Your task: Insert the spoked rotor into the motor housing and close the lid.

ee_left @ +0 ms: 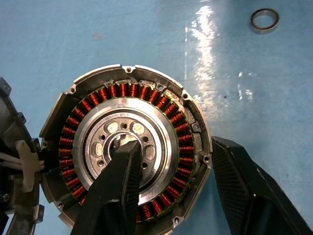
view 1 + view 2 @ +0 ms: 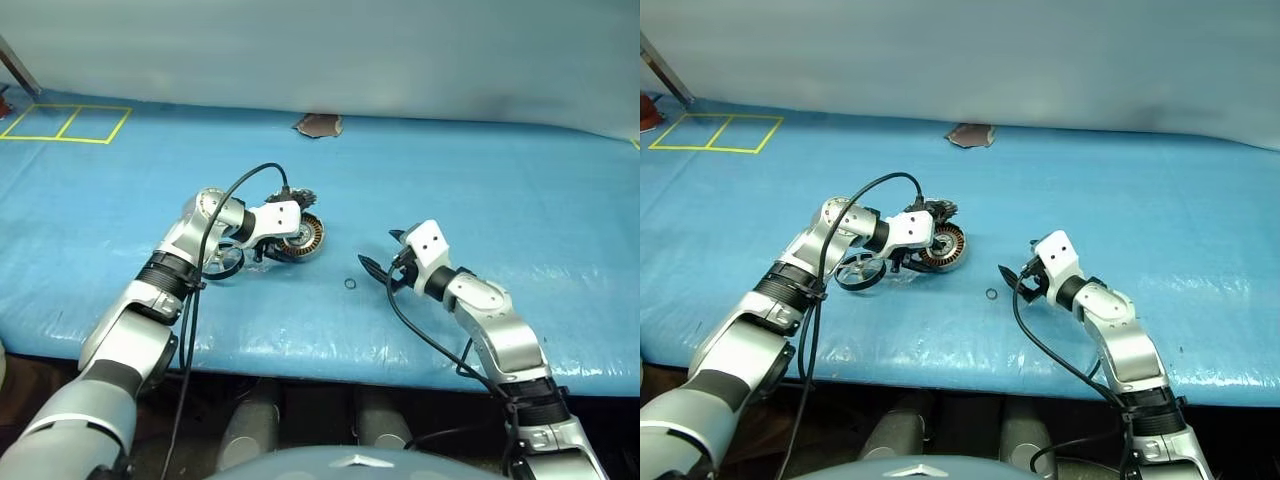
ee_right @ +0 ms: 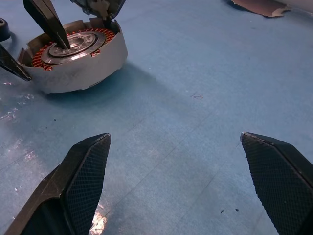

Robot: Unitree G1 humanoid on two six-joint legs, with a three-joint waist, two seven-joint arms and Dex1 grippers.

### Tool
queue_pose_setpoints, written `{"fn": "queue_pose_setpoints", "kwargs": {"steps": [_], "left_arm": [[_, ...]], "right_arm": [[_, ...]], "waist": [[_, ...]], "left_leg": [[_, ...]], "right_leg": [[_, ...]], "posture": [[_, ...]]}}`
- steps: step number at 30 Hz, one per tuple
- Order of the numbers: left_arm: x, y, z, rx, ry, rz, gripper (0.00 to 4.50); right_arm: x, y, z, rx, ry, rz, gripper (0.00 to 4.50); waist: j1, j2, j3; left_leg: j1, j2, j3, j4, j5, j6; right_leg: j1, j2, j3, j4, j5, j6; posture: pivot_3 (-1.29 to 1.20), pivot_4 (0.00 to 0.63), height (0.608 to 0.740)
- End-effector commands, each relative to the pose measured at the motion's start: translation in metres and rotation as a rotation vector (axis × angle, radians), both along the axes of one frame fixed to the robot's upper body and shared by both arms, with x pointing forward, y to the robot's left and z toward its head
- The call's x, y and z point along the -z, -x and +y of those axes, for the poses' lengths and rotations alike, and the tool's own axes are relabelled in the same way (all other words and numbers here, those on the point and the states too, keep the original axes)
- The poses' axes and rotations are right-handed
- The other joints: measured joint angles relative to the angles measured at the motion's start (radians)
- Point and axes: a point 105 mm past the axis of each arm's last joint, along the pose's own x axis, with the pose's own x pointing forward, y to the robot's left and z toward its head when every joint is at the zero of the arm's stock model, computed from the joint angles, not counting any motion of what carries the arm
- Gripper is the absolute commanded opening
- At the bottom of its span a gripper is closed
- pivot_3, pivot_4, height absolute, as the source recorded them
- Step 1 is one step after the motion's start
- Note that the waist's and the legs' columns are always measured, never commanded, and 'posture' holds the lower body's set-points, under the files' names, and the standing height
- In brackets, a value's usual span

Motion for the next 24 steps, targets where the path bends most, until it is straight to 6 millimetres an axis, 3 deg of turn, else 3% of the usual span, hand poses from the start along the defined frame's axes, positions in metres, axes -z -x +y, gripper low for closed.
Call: {"fn": "queue_pose_setpoints", "kwargs": {"steps": [1,8,13,24], "left_arm": [[-0.015,0.011,-0.020,0.130,0.028,-0.016,2.03],[-0.013,0.025,-0.025,0.235,-0.021,0.009,2.03],[-0.002,0.026,-0.016,0.232,-0.087,0.009,2.03],[-0.001,0.029,0.003,0.200,-0.111,-0.002,2.03]], "right_arm": [[-0.015,0.001,-0.003,0.011,-0.018,-0.059,4.50],[-0.014,0.004,-0.008,0.034,-0.020,-0.057,4.50],[-0.013,0.006,-0.009,0.044,-0.022,-0.057,4.50],[-0.014,0.002,-0.006,0.032,-0.020,-0.057,4.50]], "waist": [[0.000,0.000,0.000],[-0.006,-0.001,0.000],[-0.009,-0.001,0.000],[-0.017,-0.001,0.000]], "left_leg": [[0.000,0.000,0.000,0.000,0.000,0.000],[-0.002,0.000,0.001,0.001,0.000,0.000],[-0.002,0.001,0.001,0.001,0.000,0.000],[-0.001,0.002,0.002,0.001,0.000,0.000]], "right_leg": [[0.000,0.000,0.000,0.000,0.000,0.000],[-0.002,0.000,0.000,0.001,0.000,0.000],[-0.003,0.001,0.001,0.002,0.000,0.000],[-0.003,0.001,0.001,0.002,0.000,0.000]], "posture": [[0.00,0.150,0.740],[0.00,0.150,0.740],[0.00,0.150,0.740],[0.00,0.150,0.740]]}}
